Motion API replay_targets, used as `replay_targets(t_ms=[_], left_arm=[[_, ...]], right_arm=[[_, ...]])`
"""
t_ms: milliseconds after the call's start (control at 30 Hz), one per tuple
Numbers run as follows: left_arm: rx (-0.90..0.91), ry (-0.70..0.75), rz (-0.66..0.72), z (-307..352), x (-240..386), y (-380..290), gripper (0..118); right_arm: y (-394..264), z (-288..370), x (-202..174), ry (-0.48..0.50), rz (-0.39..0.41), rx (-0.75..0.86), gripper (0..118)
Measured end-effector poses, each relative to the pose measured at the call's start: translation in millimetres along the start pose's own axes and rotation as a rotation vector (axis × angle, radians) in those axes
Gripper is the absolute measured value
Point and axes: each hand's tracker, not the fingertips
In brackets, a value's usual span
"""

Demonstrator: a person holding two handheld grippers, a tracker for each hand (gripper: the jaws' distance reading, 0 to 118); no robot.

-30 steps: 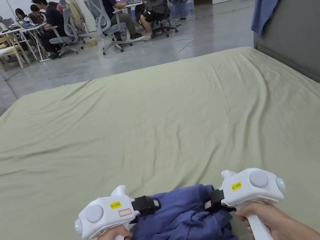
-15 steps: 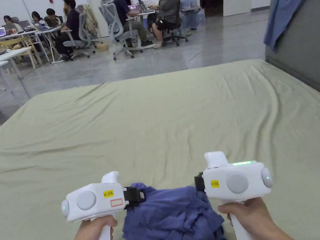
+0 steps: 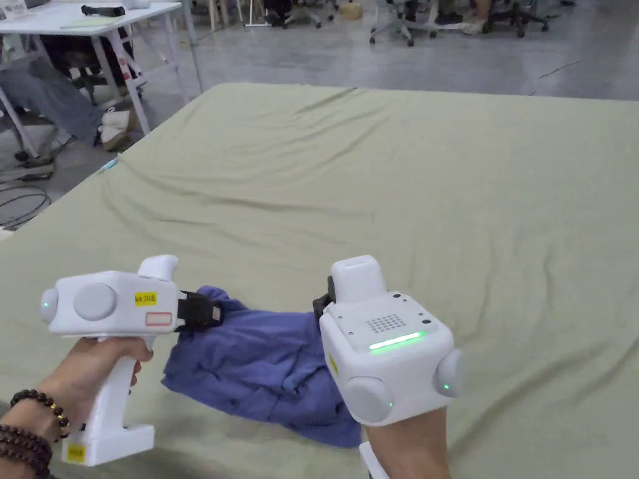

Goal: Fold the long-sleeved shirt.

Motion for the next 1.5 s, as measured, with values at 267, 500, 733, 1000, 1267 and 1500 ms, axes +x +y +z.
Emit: replay_targets(t_ms=[267,500,733,1000,1267,1500], left_arm=[[0.087,0.188,0.062,15.7,-70.8,-2.4,118],[0.140,0.168,0.018,36.4,-21.3,-11.8,114],[0.471,0.095,-0.177,61.4,101.8,-13.6,2],[0.813,0.098,-0.339,61.2,298.5,-48.6,2],[0.833,0.091,-0.366,18.5,361.6,-86.9,2],[0.792,0.123,-0.394,-28.7,348.1,-131.8,2]], right_arm=[[-6.6,-43.8,-55.7,0.100,0.016,-0.052,0],[5.8,-20.5,-31.6,0.084,0.033,-0.029,0],[43.4,75.1,50.2,-0.030,0.028,0.131,0],[58.4,219.2,187.1,-0.357,0.008,0.314,0],[-4.1,292.4,278.7,-0.614,-0.066,0.349,0],[-74.7,298.8,305.0,-0.693,-0.049,0.366,0]])
